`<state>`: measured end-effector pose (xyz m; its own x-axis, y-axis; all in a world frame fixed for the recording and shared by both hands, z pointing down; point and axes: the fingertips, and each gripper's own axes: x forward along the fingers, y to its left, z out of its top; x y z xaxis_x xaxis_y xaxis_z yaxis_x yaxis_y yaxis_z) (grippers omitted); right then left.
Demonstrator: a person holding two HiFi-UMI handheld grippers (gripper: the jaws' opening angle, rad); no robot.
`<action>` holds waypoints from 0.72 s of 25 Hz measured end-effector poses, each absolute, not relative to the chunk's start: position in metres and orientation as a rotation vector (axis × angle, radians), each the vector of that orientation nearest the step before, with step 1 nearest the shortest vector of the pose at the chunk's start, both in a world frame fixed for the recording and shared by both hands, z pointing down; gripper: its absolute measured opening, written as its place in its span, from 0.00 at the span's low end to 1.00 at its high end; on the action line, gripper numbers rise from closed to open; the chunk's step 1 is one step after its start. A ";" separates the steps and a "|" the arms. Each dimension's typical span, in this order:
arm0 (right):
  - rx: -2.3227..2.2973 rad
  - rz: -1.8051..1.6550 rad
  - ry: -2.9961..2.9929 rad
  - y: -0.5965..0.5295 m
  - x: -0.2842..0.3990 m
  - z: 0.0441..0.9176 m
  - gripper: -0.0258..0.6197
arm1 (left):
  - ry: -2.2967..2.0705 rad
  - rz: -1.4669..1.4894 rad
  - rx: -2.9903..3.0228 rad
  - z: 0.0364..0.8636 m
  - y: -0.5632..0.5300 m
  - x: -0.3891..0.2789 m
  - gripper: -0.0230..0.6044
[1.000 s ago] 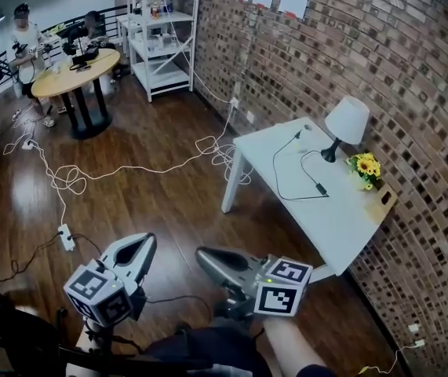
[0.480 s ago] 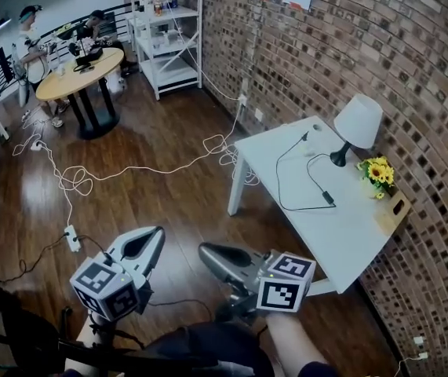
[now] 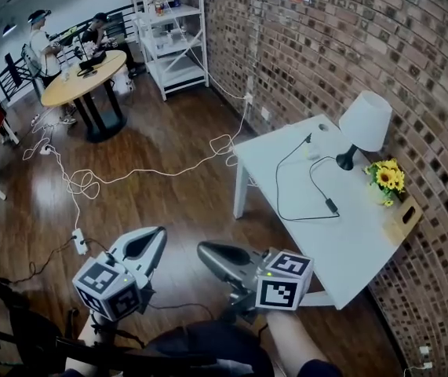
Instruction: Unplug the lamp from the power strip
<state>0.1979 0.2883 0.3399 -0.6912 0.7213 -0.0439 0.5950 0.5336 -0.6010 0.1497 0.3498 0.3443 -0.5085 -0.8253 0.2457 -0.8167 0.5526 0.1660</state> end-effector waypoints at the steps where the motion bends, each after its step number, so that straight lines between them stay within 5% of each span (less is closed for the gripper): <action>1: -1.120 0.891 -2.561 0.283 0.196 0.339 0.02 | -2.495 -0.027 1.360 0.344 0.344 0.149 0.07; 18: -1.126 0.953 -2.520 0.230 0.188 0.356 0.02 | -2.439 0.050 1.352 0.358 0.282 0.141 0.07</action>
